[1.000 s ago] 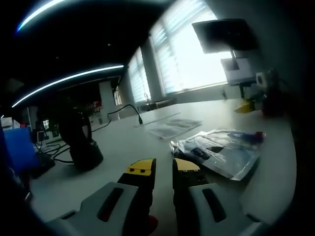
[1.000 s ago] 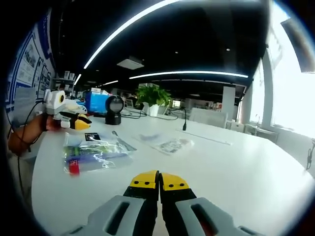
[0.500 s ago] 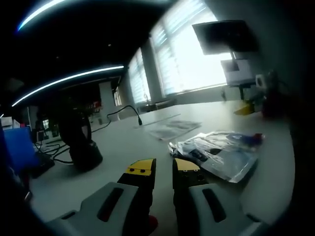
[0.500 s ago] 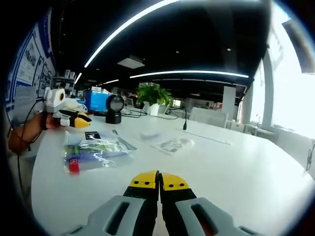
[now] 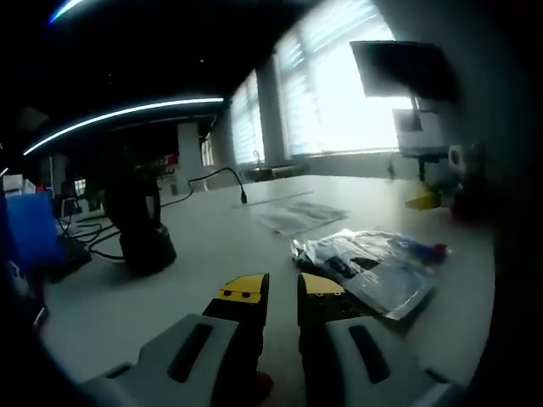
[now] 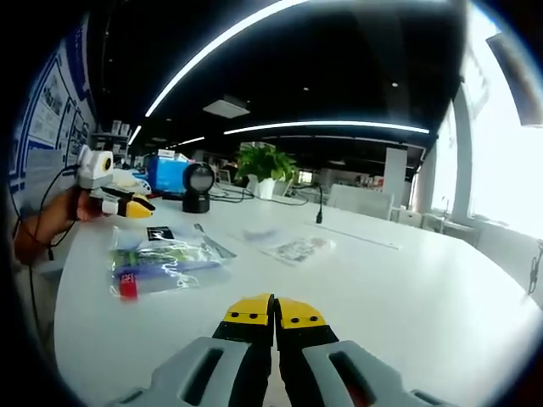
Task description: Clip sheet goods on table flip sheet goods clip sheet goods scan sheet goods put sheet goods back to table
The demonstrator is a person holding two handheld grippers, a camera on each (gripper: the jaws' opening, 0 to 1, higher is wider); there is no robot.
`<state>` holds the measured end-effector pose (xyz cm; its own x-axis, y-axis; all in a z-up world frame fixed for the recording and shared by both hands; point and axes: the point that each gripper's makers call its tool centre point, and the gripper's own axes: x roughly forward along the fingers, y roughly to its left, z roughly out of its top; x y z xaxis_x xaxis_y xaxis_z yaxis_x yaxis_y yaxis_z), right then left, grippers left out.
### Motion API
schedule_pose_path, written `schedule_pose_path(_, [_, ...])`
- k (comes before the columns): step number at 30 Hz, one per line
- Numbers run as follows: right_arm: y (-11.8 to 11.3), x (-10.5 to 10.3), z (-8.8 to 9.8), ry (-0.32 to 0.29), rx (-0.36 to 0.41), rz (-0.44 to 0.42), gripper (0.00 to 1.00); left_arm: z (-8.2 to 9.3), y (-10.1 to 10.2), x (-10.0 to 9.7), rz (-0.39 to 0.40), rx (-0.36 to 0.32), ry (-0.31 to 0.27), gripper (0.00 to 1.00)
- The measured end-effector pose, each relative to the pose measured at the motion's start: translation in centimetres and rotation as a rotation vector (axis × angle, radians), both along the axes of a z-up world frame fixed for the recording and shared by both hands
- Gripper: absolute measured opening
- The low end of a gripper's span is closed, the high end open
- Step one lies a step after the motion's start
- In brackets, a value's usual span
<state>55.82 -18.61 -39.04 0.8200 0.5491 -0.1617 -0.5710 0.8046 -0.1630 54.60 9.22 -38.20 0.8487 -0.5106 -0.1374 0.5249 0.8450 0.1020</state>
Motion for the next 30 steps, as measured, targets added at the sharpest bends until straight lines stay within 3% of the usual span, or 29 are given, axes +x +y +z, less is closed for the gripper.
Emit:
schedule_pose_path(5, [0.0, 0.1, -0.1, -0.001, -0.009, 0.003, 0.00, 0.1, -0.1, -0.4, 0.000, -0.032, 0.037, 0.06])
schedule_pose_path(7, [-0.1, 0.1, -0.1, -0.001, -0.007, 0.003, 0.00, 0.4, -0.5, -0.7, -0.012, -0.088, 0.068, 0.06])
schedule_pose_path(11, [-0.1, 0.1, -0.1, -0.001, -0.008, 0.004, 0.00, 0.8, -0.2, -0.6, 0.004, -0.079, 0.071, 0.05])
schedule_pose_path(14, [0.0, 0.2, -0.1, -0.002, -0.010, 0.006, 0.00, 0.8, -0.2, -0.5, -0.021, -0.175, 0.143, 0.05])
schedule_pose_path(16, [0.0, 0.2, -0.2, -0.002, -0.010, 0.006, 0.00, 1.4, -0.5, -0.6, -0.051, -0.228, 0.153, 0.05])
schedule_pose_path(24, [0.0, 0.2, -0.2, -0.003, -0.009, 0.009, 0.00, 1.4, -0.8, -0.5, -0.064, -0.219, 0.185, 0.06])
schedule_pose_path(30, [0.1, 0.1, -0.1, -0.004, -0.008, 0.012, 0.00, 0.2, -1.6, -0.7, -0.089, -0.261, 0.291, 0.11])
